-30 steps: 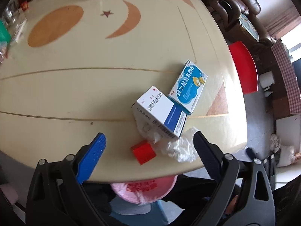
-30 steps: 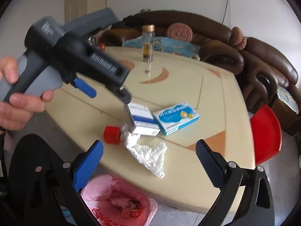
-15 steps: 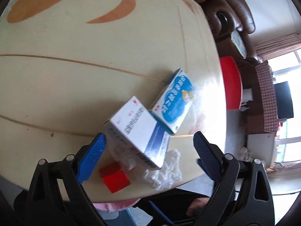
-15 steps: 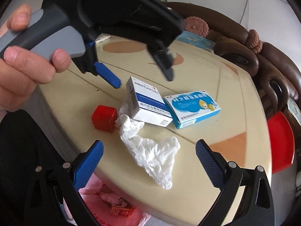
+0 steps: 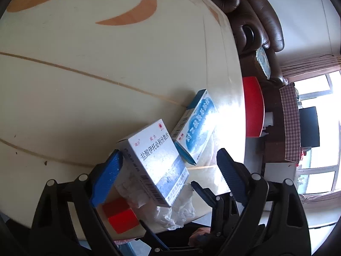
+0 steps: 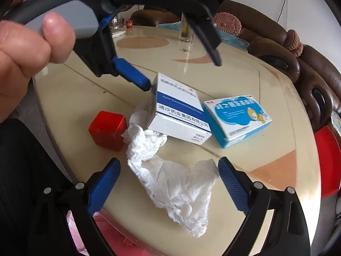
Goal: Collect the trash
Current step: 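Grasp the white medicine box with the left tool while the right tool grasps the white tissue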
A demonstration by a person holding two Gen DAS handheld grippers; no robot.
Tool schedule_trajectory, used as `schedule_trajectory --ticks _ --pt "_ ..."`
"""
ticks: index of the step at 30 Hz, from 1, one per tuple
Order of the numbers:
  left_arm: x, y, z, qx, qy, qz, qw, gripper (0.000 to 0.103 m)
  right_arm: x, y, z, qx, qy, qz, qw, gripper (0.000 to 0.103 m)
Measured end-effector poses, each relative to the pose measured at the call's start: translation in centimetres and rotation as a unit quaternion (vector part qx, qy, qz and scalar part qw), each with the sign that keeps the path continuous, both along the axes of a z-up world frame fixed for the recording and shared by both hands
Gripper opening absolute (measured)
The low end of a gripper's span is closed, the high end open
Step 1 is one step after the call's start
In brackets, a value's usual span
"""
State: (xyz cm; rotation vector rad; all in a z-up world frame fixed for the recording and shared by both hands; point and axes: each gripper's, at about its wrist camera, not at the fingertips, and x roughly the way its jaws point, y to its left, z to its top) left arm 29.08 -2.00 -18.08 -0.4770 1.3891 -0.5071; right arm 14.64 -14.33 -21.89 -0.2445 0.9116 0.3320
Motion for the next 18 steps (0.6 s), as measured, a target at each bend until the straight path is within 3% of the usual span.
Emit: schedule_trajectory --ticks 4,7,12,15,16,18 --pt "0.0 0.1 -1.2 0.005 0.021 -0.004 0.9998 0.088 0.1 -0.1 -0.2 0.010 0.006 -0.002 1.000 0.090" --pt "0.3 0.6 -2.2 -0.013 0.035 0.012 0.9992 0.088 0.1 -0.2 -0.2 0.014 0.006 -0.001 1.000 0.090" --pt "0.7 -0.4 -2.2 -0.002 0.024 0.010 0.9997 0.087 0.0 -0.3 -0.2 0.022 0.004 -0.004 1.000 0.090" --pt "1.0 -0.7 -2.7 0.001 0.031 0.011 0.9994 0.077 0.2 -0.5 -0.2 0.025 0.000 -0.009 1.000 0.088" --pt "1.1 -0.6 -2.5 0.001 0.028 0.015 0.9995 0.074 0.3 -0.7 -0.2 0.025 -0.003 -0.011 1.000 0.081" --pt "1.3 -0.9 -2.5 0.003 0.029 0.011 0.9995 0.069 0.6 -1.0 -0.2 0.026 -0.007 -0.018 0.999 0.078"
